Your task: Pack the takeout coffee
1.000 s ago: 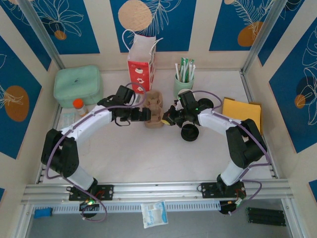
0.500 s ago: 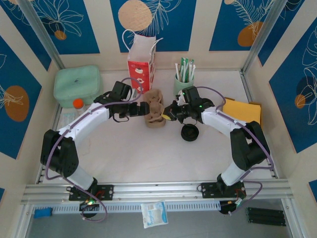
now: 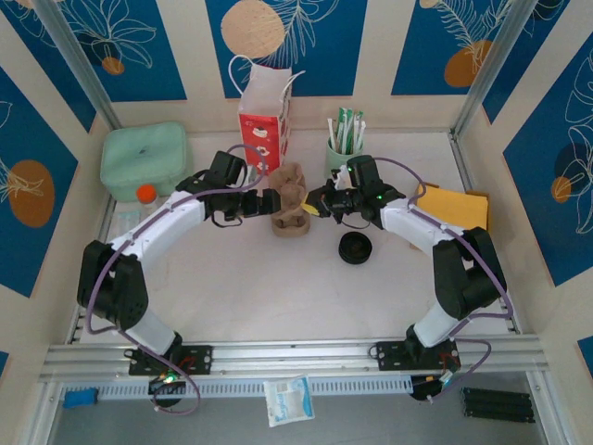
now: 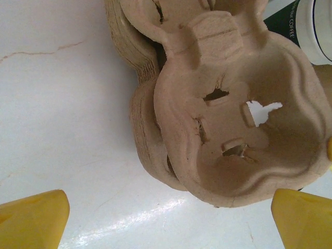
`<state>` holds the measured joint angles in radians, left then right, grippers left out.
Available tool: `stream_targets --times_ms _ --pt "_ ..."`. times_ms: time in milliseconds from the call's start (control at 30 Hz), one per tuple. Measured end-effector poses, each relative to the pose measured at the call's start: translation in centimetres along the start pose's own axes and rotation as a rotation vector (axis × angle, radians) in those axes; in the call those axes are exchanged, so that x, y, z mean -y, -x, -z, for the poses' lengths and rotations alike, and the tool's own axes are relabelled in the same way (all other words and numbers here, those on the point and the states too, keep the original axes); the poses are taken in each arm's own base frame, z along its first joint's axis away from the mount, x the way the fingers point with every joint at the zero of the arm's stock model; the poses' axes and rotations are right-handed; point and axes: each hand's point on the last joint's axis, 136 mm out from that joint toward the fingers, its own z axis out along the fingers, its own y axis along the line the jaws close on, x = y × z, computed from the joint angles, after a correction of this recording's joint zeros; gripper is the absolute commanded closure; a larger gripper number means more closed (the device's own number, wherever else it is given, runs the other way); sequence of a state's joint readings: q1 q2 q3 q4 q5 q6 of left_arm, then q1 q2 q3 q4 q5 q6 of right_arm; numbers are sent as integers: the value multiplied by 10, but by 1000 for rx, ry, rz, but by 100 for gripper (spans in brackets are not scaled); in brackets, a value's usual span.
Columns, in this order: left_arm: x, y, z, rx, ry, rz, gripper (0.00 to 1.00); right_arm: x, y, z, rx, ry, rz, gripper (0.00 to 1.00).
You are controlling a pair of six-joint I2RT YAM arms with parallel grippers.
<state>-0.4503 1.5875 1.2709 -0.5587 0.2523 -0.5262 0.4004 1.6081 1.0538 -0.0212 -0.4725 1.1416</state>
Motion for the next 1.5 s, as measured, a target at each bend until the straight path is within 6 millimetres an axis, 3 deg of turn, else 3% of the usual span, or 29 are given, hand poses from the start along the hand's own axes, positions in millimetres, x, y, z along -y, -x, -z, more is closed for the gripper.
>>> stream_targets --times_ms 333,867,1233,1500 --pt "0 15 1 35 -48 61 1 -6 -8 10 4 31 3 100" --pt "4 30 -16 44 -133 150 1 27 -33 9 -35 9 -39 100" --pt "-7 43 -47 24 -157 228 19 29 -35 8 -40 13 -36 100" --pt "-6 64 -50 70 -177 227 34 31 -36 8 -40 14 -36 100"
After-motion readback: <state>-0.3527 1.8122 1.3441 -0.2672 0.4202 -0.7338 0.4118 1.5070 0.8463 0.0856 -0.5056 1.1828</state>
